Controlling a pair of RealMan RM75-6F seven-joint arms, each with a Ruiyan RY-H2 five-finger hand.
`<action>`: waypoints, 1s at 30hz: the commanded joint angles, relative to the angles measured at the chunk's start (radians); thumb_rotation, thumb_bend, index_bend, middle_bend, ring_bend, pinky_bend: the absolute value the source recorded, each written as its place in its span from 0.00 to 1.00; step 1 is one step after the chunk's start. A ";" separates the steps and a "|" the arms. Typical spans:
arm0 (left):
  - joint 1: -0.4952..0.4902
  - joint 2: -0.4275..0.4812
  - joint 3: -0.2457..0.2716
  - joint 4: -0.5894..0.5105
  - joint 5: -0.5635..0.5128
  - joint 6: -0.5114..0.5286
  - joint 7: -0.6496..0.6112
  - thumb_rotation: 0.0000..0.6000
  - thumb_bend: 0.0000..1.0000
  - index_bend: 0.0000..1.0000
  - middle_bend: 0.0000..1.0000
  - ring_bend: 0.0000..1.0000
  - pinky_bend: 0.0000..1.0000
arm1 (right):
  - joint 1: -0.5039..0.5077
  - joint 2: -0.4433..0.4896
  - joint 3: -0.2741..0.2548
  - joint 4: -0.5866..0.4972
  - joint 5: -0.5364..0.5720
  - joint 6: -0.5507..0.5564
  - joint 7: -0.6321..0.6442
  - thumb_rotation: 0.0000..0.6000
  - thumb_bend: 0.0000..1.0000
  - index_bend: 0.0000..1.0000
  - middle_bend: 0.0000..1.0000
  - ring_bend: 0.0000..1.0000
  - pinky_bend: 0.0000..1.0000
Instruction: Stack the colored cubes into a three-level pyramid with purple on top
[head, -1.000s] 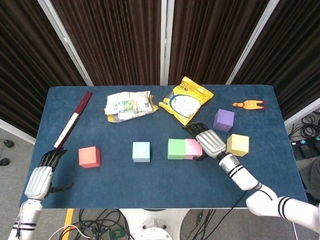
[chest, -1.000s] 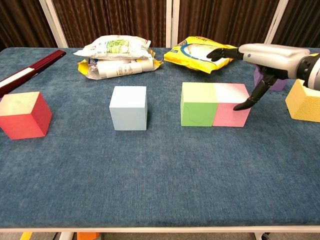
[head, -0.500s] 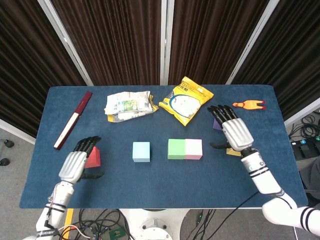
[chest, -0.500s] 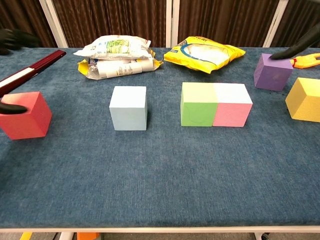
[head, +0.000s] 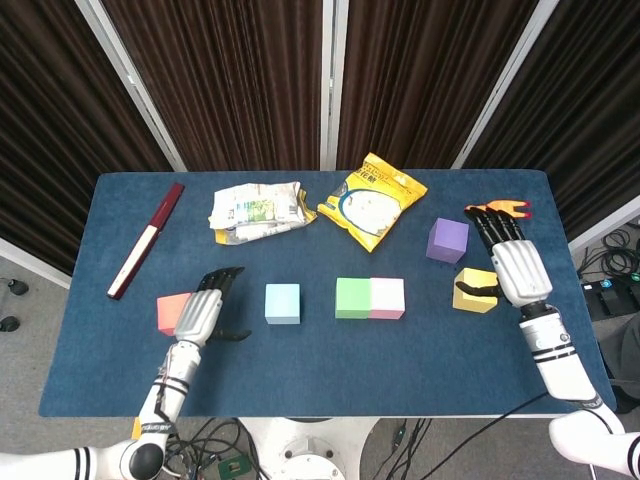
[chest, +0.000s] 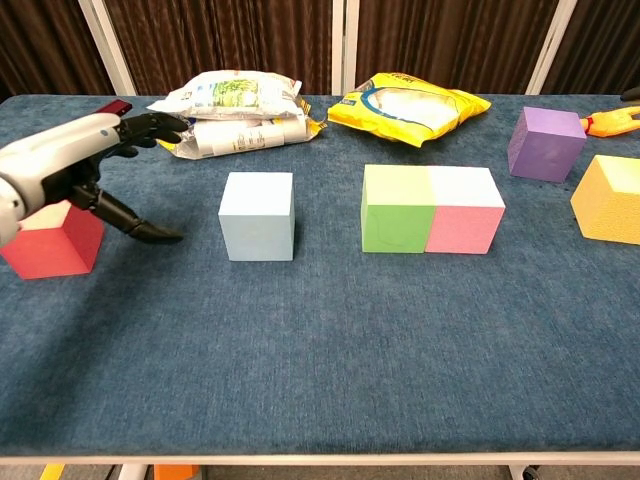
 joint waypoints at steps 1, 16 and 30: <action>-0.027 -0.016 -0.023 0.026 -0.031 -0.030 -0.021 1.00 0.02 0.08 0.08 0.00 0.03 | 0.000 -0.008 -0.003 0.014 -0.008 -0.006 0.011 1.00 0.00 0.00 0.06 0.00 0.00; -0.128 -0.078 -0.058 0.125 -0.090 -0.156 -0.121 1.00 0.03 0.08 0.19 0.00 0.02 | -0.004 -0.027 -0.009 0.075 -0.011 -0.036 0.051 1.00 0.00 0.00 0.06 0.00 0.00; -0.174 -0.139 -0.077 0.192 -0.096 -0.116 -0.123 1.00 0.15 0.10 0.43 0.05 0.03 | -0.005 -0.040 -0.015 0.111 -0.020 -0.058 0.080 1.00 0.00 0.00 0.07 0.00 0.00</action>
